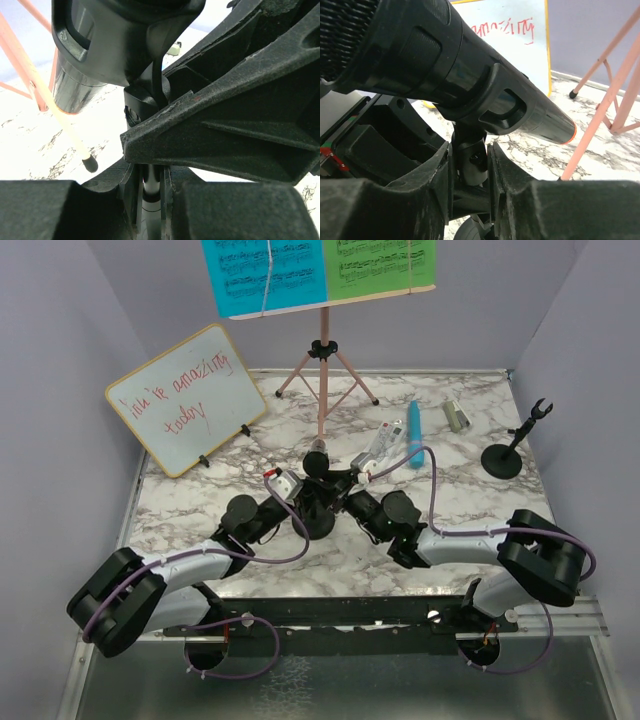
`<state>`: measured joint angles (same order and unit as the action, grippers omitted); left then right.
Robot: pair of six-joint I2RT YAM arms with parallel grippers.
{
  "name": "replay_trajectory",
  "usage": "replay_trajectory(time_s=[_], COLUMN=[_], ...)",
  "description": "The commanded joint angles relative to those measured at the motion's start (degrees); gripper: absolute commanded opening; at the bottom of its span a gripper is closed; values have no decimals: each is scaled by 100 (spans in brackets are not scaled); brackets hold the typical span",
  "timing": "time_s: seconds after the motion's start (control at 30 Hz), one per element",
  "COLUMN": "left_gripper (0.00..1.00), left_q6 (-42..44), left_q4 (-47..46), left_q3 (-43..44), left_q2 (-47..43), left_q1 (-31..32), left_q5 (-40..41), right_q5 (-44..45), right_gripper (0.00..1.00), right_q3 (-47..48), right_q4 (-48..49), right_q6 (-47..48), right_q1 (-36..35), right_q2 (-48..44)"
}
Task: Pack up the instrument practice props
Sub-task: Adjust the microphone stand with the microphone at the center of the board.
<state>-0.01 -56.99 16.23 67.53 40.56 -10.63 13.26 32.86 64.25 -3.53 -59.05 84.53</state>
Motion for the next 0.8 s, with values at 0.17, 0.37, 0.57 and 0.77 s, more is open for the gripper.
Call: replay_trajectory(time_s=[0.17, 0.37, 0.57, 0.77], left_gripper=[25, 37, 42, 46], left_q6=[-200, -337, -460, -586], left_q4=[280, 443, 555, 575], left_q3=[-243, -498, -709, -875], left_q2=[-750, -1287, -1684, -2015], left_q1=[41, 35, 31, 29], left_q5=[-112, -1, 138, 303], right_q5=[-1248, -2220, -3126, -4178], right_gripper=[3, 0, 0, 1], right_q3=[-279, -400, -439, -451], right_q4=[151, 331, 488, 625], right_q6=[-80, -46, 46, 202], right_q1=[514, 759, 953, 1223], right_q2=[-55, 68, 265, 560])
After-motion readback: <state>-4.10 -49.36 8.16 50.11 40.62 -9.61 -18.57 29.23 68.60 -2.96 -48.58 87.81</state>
